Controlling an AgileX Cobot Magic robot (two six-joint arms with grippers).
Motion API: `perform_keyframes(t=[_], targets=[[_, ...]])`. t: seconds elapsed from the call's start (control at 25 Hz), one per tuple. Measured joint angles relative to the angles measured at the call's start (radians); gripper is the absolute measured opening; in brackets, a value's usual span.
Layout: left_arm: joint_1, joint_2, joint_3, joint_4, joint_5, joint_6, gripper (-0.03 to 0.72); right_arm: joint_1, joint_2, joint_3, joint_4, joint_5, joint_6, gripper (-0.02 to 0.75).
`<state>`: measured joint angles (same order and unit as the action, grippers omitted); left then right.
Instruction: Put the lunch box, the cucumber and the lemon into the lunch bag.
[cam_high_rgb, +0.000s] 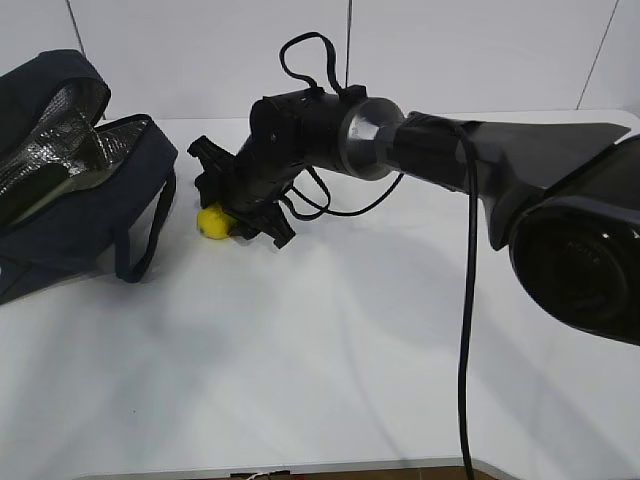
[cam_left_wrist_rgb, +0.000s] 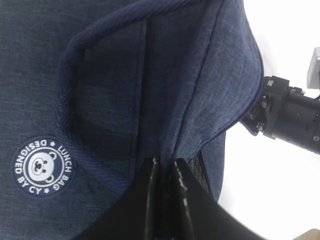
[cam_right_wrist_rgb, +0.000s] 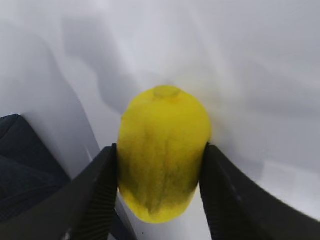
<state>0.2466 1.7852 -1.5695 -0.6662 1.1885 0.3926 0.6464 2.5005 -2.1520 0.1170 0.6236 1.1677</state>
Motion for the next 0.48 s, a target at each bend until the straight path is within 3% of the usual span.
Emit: perform_keyframes(t=[0.48], targets=[[0.000,0.000,0.000,0.000,0.002,0.000,0.011,0.002,0.000,-0.002,-0.023,0.008,-0.079,0.361]])
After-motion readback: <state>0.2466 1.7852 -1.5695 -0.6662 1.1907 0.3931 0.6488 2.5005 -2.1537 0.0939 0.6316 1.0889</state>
